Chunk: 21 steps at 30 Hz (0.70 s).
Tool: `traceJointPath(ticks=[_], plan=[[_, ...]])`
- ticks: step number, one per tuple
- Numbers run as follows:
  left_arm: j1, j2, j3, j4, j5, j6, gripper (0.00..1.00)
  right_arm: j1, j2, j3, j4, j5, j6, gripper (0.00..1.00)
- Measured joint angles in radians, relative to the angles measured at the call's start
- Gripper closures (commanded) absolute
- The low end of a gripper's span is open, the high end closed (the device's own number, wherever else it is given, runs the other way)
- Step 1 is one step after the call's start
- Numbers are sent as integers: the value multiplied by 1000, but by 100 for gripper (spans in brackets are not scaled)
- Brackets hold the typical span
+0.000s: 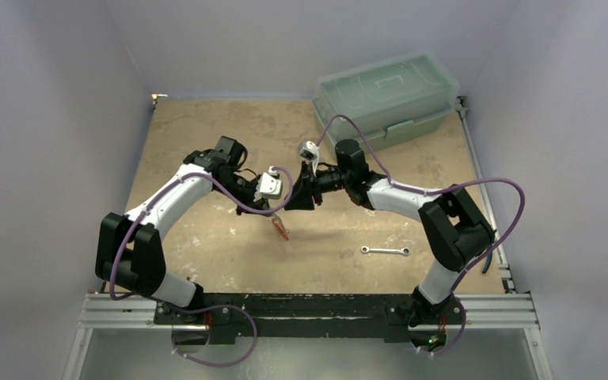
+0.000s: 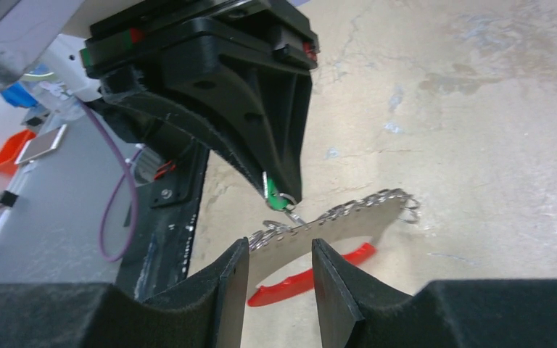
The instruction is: Remove the keys from the keyring
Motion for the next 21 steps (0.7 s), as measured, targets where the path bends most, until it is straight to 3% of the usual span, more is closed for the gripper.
traceJointPath(ticks=[21], plan=[[-2, 0, -1, -47, 25, 76, 100, 77, 68, 4, 21, 33, -281, 63]])
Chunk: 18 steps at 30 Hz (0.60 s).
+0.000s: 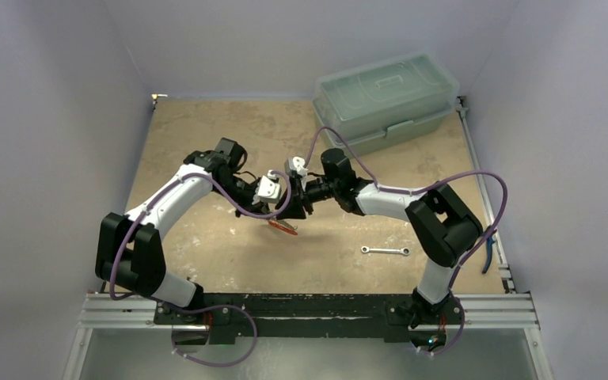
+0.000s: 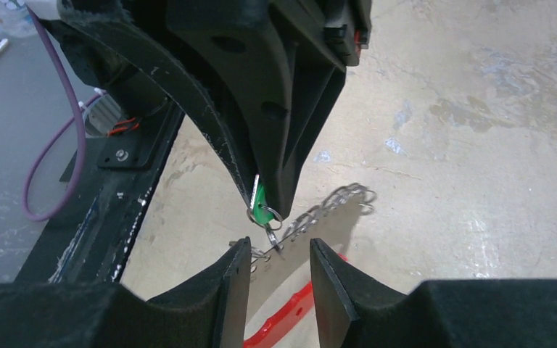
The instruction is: Remove the keys from the keyring
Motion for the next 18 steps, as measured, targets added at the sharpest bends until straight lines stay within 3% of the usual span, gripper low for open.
traceJointPath(ticks=[10, 13, 18], plan=[[0, 0, -9, 0, 13, 8, 100, 20, 0, 0, -28, 8, -76, 87], [0, 0, -12, 1, 13, 8, 100, 20, 0, 0, -31, 21, -83, 98], [0, 0, -16, 5, 11, 4, 100, 21, 0, 0, -37, 24, -88, 100]])
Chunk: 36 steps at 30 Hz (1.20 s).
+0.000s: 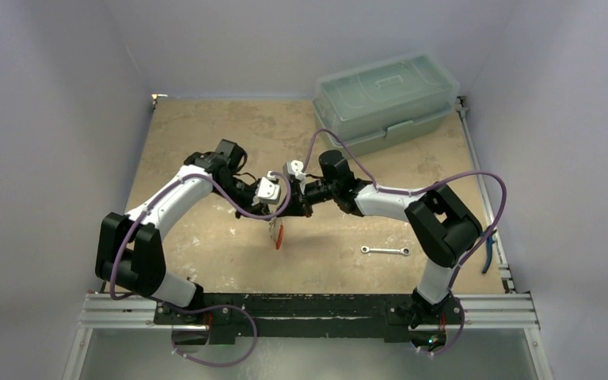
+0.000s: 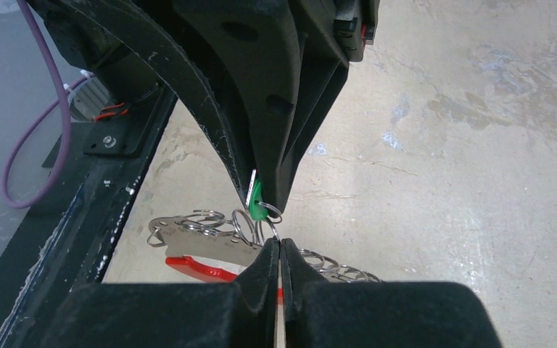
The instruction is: Remove the keys from the keyring
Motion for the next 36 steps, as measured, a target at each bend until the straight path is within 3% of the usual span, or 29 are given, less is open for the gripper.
traceJointPath(ticks=[6, 24, 36], plan=[[32, -4, -25, 36, 3, -37, 100, -2, -2, -28, 51, 0, 45, 100], [62, -14, -119, 196, 64, -193, 100, -29, -2, -176, 618, 43, 513, 100], [61, -21, -120, 248, 95, -272, 100, -42, -1, -207, 748, 48, 623, 100]])
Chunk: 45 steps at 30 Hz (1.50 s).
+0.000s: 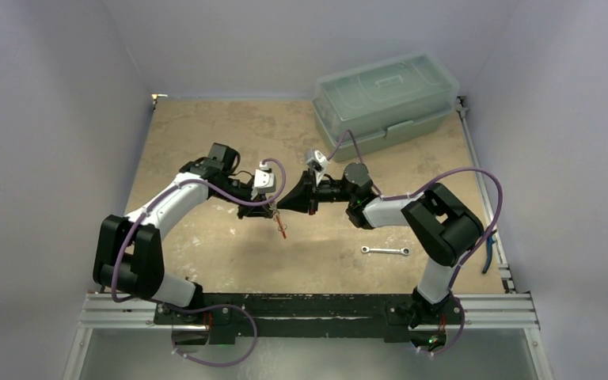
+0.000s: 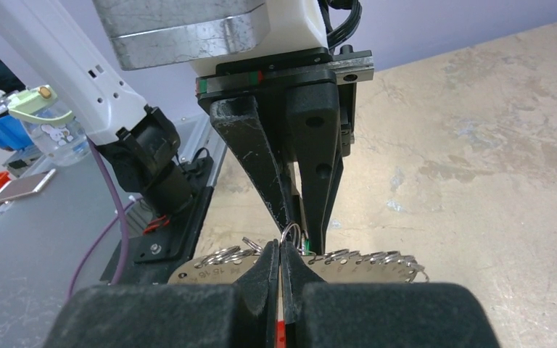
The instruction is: Remove the keys from the keyring
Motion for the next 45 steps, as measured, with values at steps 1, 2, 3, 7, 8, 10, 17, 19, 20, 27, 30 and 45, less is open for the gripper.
traceJointPath(ticks=[1, 2, 3, 7, 8, 10, 17, 19, 20, 27, 30, 45], plan=[[0, -2, 0, 2, 0, -4, 100, 0, 0, 0, 7, -1, 7, 100], [0, -5, 0, 6, 0, -11, 100, 0, 0, -1, 14, -3, 14, 100], [0, -7, 0, 8, 0, -19, 100, 0, 0, -1, 21, -5, 19, 100], [0, -10, 10, 12, -2, -43, 100, 0, 0, -8, 44, -24, 34, 100], [1, -11, 14, 12, -4, -46, 100, -1, 0, -11, 49, -26, 35, 100], [7, -11, 26, 9, -9, -55, 100, -1, 0, -16, 54, -30, 36, 100], [24, -11, 82, -29, -12, -60, 100, -6, 0, -30, 43, -29, 6, 100], [24, -11, 99, -47, -13, -59, 100, -6, 0, -30, 35, -26, -10, 100], [24, -11, 106, -55, -13, -58, 100, -6, -1, -30, 31, -24, -18, 100], [24, -11, 145, -115, -18, -45, 100, -16, -14, -30, -18, -8, -79, 100], [24, -11, 163, -130, -18, -32, 100, -19, -20, -28, -48, 4, -103, 100], [24, -11, 184, -196, -5, 29, 100, -19, -21, 21, -190, 20, -177, 98]])
